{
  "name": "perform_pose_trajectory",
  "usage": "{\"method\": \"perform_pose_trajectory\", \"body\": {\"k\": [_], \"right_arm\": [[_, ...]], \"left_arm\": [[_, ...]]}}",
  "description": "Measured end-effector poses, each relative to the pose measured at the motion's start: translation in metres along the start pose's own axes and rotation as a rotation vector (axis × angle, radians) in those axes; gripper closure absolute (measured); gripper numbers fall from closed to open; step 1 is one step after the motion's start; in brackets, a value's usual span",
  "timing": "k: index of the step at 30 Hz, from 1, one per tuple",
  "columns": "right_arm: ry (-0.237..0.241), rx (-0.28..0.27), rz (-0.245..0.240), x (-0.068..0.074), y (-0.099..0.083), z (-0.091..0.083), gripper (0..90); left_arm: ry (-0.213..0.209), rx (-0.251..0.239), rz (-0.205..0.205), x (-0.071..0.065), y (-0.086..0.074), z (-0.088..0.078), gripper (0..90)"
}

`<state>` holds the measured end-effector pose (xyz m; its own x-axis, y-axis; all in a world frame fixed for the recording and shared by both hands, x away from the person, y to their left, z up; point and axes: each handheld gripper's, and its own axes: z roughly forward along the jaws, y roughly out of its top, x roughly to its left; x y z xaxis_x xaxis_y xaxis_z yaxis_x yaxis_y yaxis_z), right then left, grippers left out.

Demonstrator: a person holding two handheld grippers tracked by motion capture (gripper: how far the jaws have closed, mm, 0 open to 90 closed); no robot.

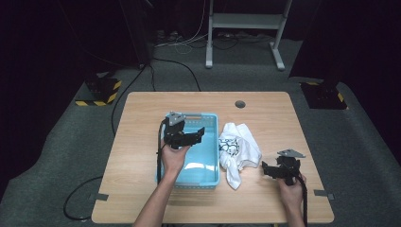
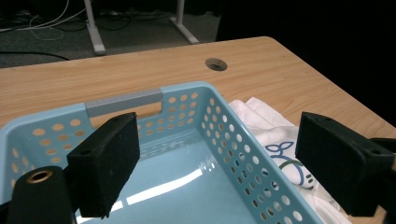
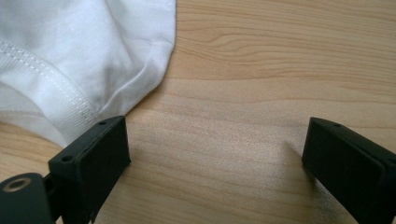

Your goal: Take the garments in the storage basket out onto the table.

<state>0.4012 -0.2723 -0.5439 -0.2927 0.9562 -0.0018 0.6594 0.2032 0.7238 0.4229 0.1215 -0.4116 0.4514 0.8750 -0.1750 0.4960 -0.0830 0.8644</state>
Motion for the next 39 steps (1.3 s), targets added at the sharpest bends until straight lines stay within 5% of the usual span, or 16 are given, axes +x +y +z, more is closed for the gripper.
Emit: {"method": "perform_pose_trajectory", "body": {"k": [39], "right_arm": [[0.0,0.0,0.0,0.0,0.0,0.0,7.0]], "left_arm": [[0.054,-0.039,-0.062,0.028,-0.009,-0.032,14.2]]}}
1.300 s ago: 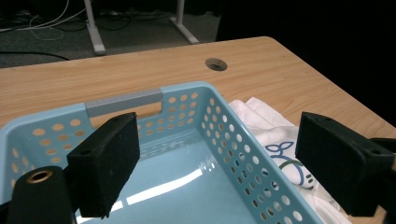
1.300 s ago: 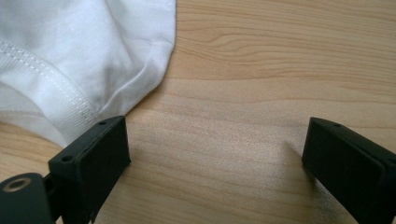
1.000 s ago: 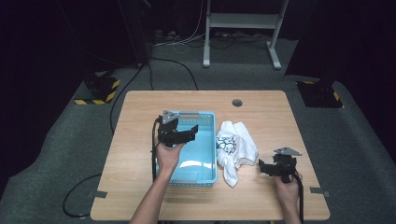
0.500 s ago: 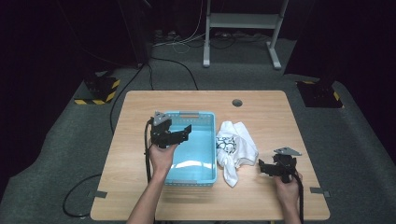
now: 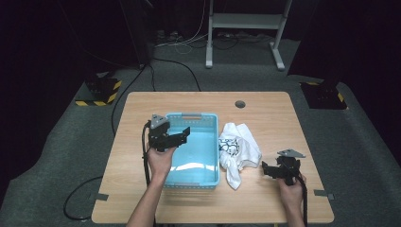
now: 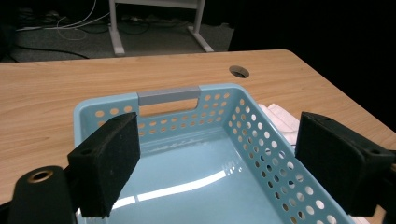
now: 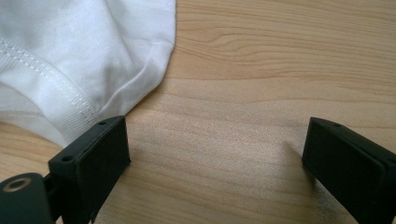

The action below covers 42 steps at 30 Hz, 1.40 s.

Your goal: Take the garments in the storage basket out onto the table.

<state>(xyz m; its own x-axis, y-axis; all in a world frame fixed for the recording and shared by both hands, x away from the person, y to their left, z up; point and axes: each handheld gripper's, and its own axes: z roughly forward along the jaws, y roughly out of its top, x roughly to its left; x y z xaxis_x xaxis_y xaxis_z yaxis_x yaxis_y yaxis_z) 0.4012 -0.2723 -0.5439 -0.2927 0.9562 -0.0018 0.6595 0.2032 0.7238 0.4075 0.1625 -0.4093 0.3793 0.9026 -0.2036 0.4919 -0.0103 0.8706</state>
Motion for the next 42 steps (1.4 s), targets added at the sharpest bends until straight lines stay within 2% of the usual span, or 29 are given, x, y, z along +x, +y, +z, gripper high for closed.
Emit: {"method": "perform_pose_trajectory", "body": {"k": [18,42], "right_arm": [[0.0,0.0,0.0,0.0,0.0,0.0,7.0],[0.0,0.0,0.0,0.0,0.0,0.0,7.0]], "left_arm": [[0.039,-0.021,-0.028,0.013,-0.009,-0.013,14.4],[0.083,-0.032,-0.061,0.028,-0.02,-0.021,14.9]]}}
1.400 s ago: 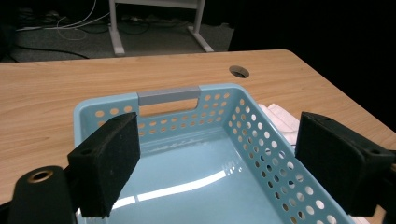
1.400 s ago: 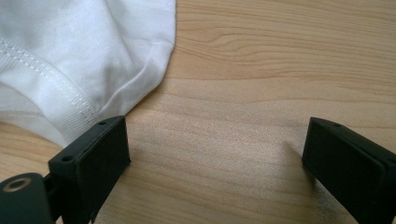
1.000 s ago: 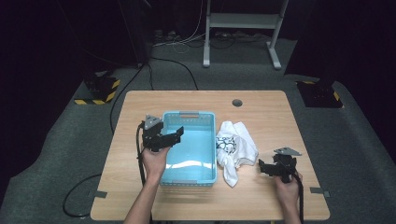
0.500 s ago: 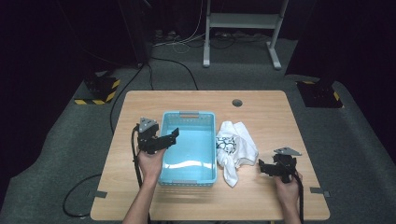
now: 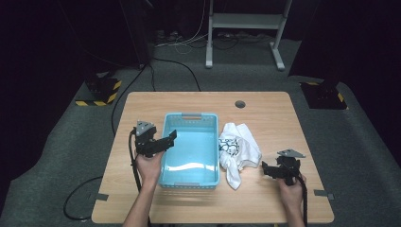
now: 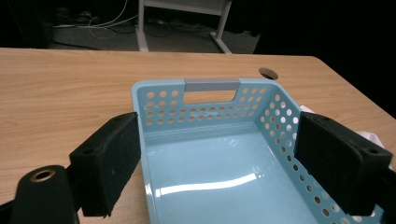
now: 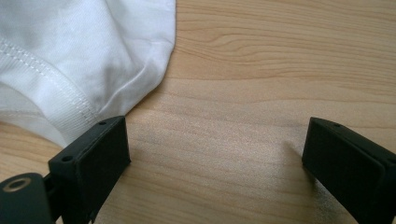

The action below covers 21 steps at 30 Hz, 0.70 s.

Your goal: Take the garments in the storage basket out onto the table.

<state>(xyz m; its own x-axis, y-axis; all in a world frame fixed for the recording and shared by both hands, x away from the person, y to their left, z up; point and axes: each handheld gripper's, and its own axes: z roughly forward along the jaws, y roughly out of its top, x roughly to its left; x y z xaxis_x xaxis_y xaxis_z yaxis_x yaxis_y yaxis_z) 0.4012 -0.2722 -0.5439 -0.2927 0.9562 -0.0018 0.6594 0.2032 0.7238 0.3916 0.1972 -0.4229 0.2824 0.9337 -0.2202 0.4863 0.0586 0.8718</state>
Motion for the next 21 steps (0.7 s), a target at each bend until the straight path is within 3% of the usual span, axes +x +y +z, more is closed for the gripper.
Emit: {"method": "perform_pose_trajectory", "body": {"k": [21], "right_arm": [[0.0,0.0,0.0,0.0,0.0,0.0,7.0]], "left_arm": [[0.041,-0.011,-0.039,0.016,-0.01,-0.011,15.1]]}}
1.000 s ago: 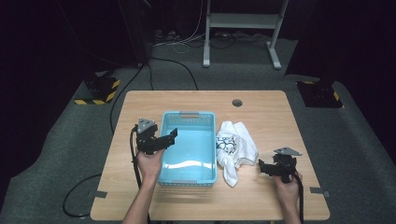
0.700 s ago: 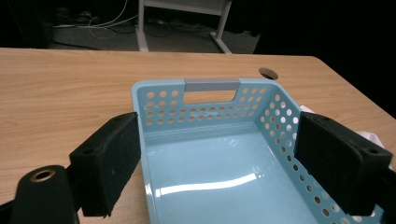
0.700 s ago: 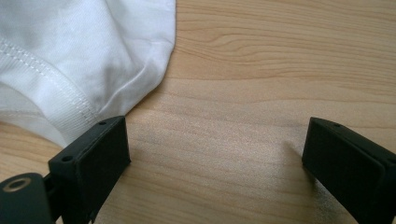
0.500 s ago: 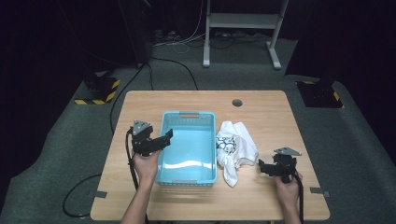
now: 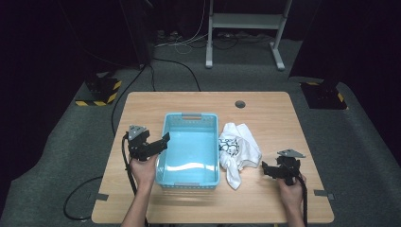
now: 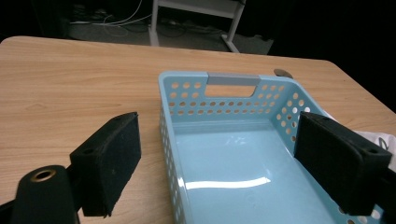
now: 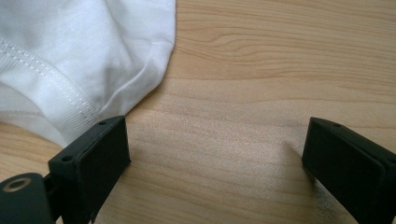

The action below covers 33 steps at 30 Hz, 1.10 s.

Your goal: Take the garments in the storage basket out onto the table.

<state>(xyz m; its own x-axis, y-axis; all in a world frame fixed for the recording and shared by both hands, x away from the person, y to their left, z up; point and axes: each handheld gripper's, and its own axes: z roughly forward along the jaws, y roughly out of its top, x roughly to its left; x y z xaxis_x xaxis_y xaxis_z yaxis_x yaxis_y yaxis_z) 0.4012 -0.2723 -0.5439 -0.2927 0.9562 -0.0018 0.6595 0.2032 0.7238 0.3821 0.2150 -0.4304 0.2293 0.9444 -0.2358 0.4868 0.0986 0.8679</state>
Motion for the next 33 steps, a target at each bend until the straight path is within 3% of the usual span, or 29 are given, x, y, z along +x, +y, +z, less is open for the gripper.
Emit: {"method": "perform_pose_trajectory", "body": {"k": [18,33], "right_arm": [[0.0,0.0,0.0,0.0,0.0,0.0,7.0],[0.0,0.0,0.0,0.0,0.0,0.0,7.0]], "left_arm": [[0.033,-0.016,-0.027,0.012,-0.008,-0.008,15.3],[0.055,0.0,-0.052,0.02,-0.019,-0.011,15.3]]}}
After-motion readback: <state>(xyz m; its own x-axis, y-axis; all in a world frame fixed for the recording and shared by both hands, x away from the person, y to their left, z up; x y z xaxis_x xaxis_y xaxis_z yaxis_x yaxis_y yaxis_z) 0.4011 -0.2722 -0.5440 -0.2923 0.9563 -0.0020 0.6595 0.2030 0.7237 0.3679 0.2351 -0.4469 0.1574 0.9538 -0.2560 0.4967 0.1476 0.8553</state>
